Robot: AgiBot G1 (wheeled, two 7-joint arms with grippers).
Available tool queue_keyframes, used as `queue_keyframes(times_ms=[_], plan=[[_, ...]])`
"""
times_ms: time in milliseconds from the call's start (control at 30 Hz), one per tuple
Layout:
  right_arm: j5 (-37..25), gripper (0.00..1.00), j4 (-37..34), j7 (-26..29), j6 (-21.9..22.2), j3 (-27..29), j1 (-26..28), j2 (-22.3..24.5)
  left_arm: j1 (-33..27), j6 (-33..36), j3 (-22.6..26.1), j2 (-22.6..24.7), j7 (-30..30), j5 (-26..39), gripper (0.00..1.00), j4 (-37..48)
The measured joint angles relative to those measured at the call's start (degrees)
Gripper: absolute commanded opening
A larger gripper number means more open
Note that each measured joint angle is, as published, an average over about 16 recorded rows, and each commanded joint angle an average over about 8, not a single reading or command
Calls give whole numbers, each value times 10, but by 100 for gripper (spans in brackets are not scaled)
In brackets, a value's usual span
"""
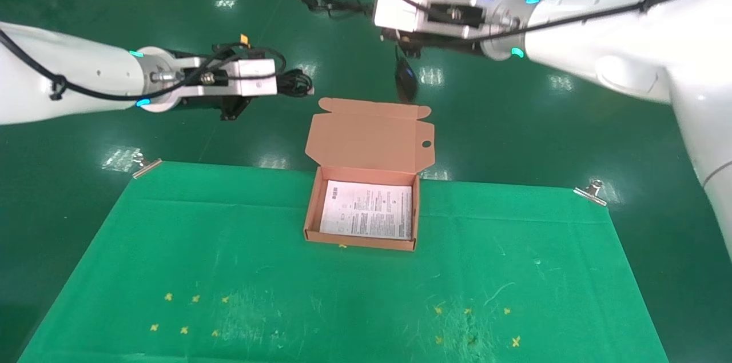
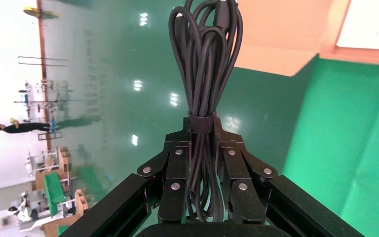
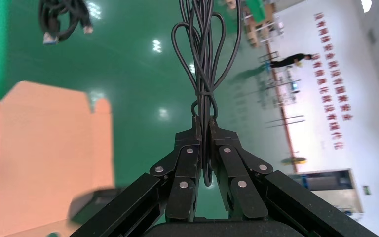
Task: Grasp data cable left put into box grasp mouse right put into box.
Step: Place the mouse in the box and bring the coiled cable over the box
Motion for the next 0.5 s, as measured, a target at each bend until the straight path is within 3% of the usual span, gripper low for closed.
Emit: queue_keyframes(times_ms=[500], plan=[[9, 0, 18, 21, -2, -48, -59, -8, 21, 63, 9, -53, -56, 33, 0, -64]])
